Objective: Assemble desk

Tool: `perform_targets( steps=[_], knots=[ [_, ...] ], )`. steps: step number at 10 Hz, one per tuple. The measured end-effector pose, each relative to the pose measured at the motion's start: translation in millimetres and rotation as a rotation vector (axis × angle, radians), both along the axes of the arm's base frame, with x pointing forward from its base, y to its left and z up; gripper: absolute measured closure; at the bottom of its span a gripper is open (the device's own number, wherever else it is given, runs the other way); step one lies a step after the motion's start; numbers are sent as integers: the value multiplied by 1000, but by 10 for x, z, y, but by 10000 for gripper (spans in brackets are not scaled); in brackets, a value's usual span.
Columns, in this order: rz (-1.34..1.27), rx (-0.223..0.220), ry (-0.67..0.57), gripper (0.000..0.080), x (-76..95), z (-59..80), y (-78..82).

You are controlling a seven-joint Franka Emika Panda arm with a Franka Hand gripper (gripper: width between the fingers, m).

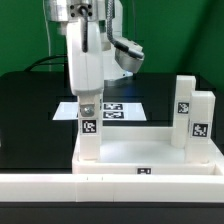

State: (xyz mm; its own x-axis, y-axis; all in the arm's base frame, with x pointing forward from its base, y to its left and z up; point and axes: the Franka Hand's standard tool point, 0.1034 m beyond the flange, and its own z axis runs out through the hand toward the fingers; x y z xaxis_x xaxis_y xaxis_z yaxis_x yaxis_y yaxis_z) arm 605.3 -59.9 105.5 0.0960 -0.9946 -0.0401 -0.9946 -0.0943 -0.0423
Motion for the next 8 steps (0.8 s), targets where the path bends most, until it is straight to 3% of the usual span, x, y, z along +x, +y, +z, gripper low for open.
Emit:
perform_targets(
  steps=[1, 2, 8],
  knots=[
    [68, -5, -2, 278, -2, 0, -17],
    [154, -8, -6, 174, -2, 0, -18],
    [583, -33, -31, 151, 4, -2, -45]
  ],
)
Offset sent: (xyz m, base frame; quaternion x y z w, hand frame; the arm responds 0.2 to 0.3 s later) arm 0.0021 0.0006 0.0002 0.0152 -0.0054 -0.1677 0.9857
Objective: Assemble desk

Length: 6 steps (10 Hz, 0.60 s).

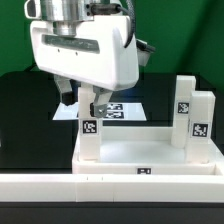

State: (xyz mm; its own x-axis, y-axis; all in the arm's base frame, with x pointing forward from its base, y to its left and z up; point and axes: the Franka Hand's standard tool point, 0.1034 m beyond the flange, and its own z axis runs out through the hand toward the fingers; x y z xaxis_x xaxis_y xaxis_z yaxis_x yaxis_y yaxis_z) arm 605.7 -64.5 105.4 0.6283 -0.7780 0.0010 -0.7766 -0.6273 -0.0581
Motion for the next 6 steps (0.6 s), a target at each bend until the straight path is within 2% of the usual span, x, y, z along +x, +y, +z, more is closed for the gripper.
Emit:
perform_targets(
  steps=[2, 4, 6],
  knots=[
    [163, -8, -6, 151, 0, 0, 0],
    [354, -34, -3, 151, 1, 0, 18],
    [498, -47, -2, 151, 7, -5, 90]
  ],
)
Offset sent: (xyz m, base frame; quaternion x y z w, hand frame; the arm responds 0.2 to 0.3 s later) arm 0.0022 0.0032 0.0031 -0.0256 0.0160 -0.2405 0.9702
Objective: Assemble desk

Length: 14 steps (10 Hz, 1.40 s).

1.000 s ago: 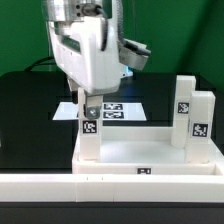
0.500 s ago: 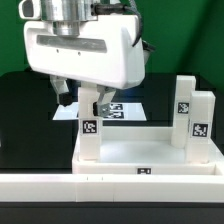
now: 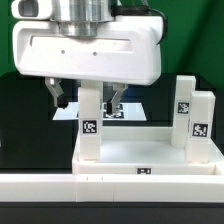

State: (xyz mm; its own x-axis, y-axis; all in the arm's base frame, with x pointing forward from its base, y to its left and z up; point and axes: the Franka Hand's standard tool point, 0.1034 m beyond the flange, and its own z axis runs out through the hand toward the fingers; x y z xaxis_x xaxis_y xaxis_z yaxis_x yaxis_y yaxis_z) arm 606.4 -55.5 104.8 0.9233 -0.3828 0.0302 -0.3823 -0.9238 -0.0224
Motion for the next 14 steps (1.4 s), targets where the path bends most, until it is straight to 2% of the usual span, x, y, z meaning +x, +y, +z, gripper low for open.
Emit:
perform_targets(
  steps=[4, 7, 9, 10, 11, 14],
  knots=[
    [280, -19, 0, 151, 8, -13, 80],
    [440, -37, 4, 151, 6, -12, 52],
    [437, -37, 4, 418, 7, -13, 60],
    [435, -38, 3, 418, 8, -11, 46],
    [433, -38, 3, 511, 7, -11, 37],
    [406, -36, 3, 511, 6, -11, 36]
  ],
)
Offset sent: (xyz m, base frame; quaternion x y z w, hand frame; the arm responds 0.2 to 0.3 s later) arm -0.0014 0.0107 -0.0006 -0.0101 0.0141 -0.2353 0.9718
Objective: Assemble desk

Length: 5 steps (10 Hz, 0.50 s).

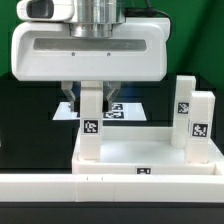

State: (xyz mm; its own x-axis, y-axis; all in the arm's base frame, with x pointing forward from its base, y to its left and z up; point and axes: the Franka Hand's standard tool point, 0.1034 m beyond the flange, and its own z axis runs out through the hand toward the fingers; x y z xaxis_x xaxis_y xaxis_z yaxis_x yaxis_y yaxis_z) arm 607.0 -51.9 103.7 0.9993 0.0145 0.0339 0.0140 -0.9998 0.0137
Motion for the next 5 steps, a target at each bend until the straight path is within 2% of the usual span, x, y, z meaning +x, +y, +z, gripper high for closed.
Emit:
perform_targets(
  steps=[2, 5],
  knots=[
    [-52, 2, -1, 511, 0, 0, -1],
    [-358, 24, -12, 511, -9, -13, -17]
  ],
)
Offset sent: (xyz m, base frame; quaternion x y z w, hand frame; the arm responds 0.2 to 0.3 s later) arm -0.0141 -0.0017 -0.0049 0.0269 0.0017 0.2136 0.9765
